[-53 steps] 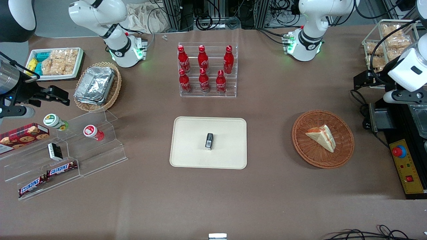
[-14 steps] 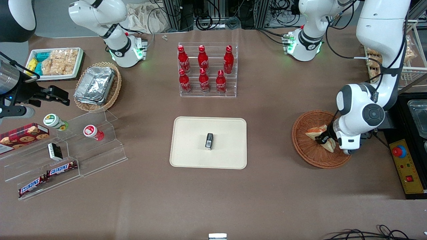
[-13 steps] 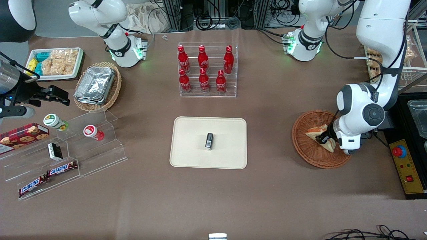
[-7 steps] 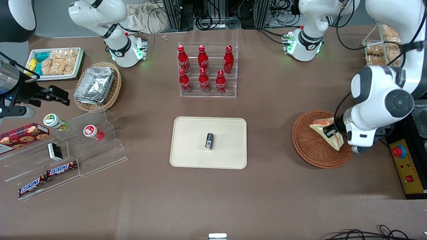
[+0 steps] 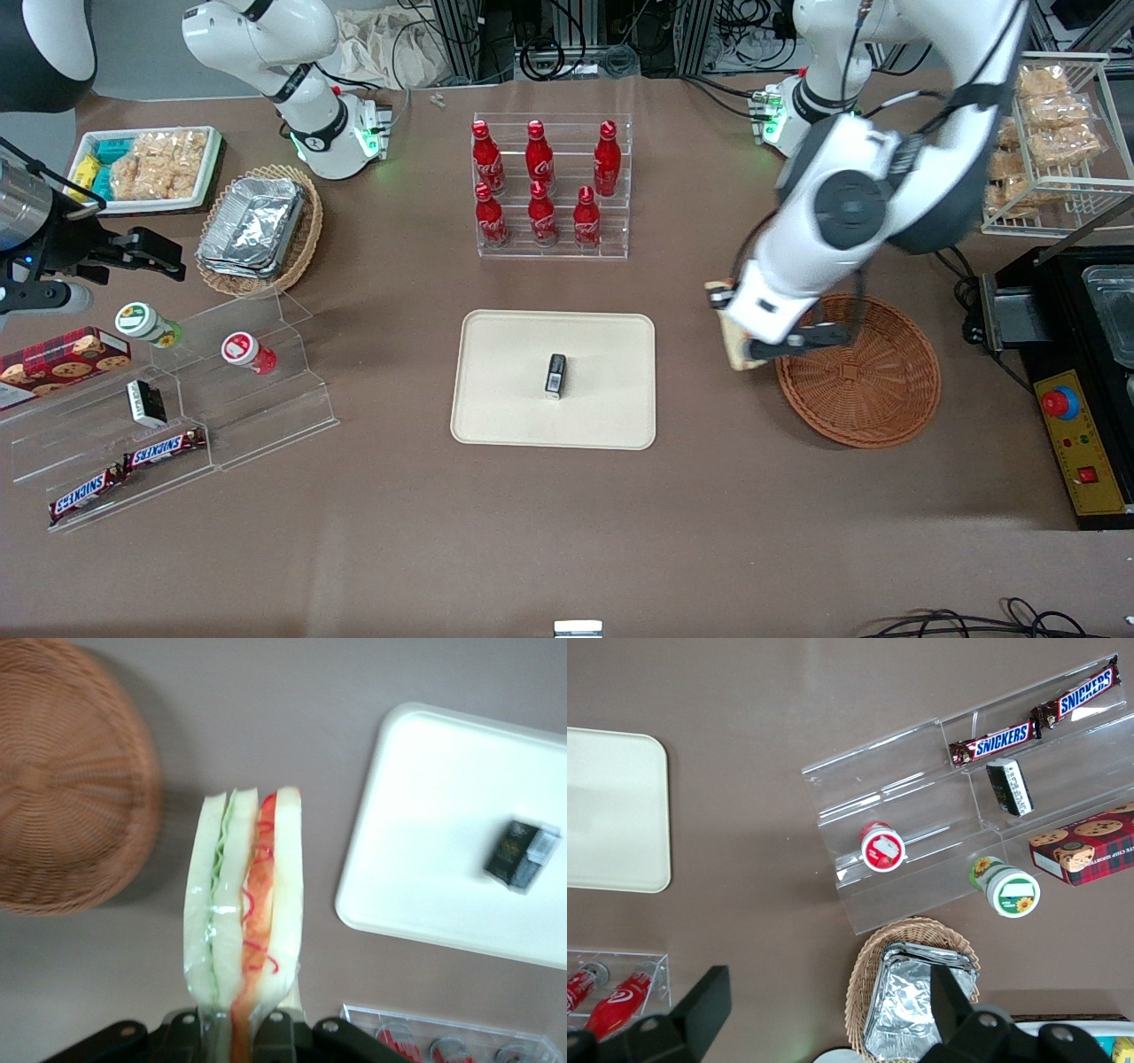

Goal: Place sandwich from basket to tray
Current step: 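Carry the sandwich to the cream tray beside the black box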

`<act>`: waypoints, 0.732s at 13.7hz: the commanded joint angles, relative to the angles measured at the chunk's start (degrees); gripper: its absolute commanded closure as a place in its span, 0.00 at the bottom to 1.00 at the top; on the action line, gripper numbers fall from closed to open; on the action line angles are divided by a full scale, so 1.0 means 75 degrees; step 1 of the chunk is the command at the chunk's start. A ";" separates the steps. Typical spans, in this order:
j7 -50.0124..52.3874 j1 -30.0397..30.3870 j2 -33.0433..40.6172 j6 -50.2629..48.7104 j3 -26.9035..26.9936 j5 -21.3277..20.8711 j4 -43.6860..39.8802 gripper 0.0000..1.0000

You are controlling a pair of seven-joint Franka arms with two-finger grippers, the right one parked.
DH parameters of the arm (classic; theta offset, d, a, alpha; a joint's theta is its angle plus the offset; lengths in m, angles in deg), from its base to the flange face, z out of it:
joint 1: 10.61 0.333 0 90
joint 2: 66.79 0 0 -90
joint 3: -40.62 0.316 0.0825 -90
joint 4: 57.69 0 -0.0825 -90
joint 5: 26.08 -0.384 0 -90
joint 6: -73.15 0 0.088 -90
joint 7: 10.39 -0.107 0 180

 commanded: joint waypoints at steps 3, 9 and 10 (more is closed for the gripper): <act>-0.0216 -0.0877 -0.1957 0.1398 0.0031 -0.0788 -0.0709 1.00; -0.0076 -0.1125 -0.3143 0.3217 0.0031 -0.1715 -0.0757 0.96; -0.0076 -0.1125 -0.3213 0.3289 0.0031 -0.1703 -0.0757 0.88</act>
